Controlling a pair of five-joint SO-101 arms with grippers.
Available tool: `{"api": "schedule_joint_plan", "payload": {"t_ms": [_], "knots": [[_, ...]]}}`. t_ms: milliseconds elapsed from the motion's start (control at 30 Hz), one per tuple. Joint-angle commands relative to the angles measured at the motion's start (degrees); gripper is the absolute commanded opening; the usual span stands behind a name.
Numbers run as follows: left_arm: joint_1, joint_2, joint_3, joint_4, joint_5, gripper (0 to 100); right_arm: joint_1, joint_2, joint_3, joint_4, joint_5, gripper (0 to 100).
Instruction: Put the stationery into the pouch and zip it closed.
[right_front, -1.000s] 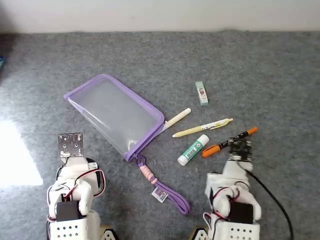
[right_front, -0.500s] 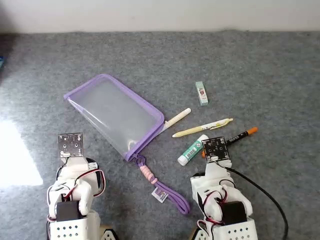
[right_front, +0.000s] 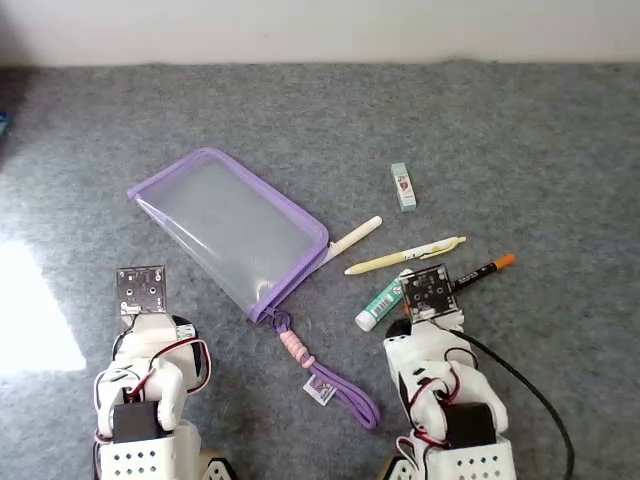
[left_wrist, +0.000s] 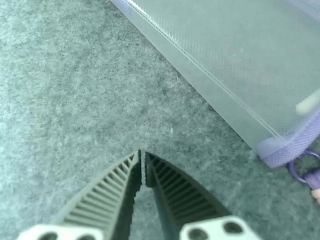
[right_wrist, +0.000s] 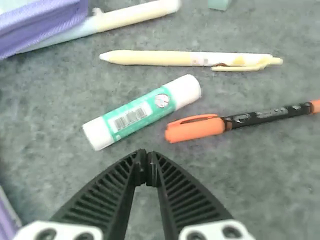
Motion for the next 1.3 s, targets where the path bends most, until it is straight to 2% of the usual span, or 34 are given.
{"api": "schedule_joint_plan", "payload": {"t_ms": [0, 233, 400, 633, 1000, 1200, 1267], "knots": [[-0.4, -0.7, -0.6, 0.2, -0.5, 1, 0.7, -0.4, -7.4, -1.2, -1.3, 0.8], [-0.4, -0.7, -0.6, 0.2, -0.5, 1, 0.6, 4.7, -18.2, -1.1, -1.1, 0.8], [-0.4, -0.7, -0.6, 0.2, -0.5, 1, 0.1, 23.9, -31.3, 2.7, -3.1, 0.8], [-0.4, -0.7, -0.6, 0.2, -0.5, 1, -6.2, 48.7, -48.0, 14.9, -4.2, 0.9], [-0.4, -0.7, -0.6, 0.2, -0.5, 1, -19.5, 60.4, -49.7, 9.9, -4.3, 1.7], [-0.4, -0.7, -0.6, 0.2, -0.5, 1, -25.1, 68.3, -50.2, 8.7, -4.7, 14.3], [-0.4, -0.7, -0.6, 0.2, -0.5, 1, -26.5, 70.6, -51.3, 8.7, -4.7, 15.1]]}}
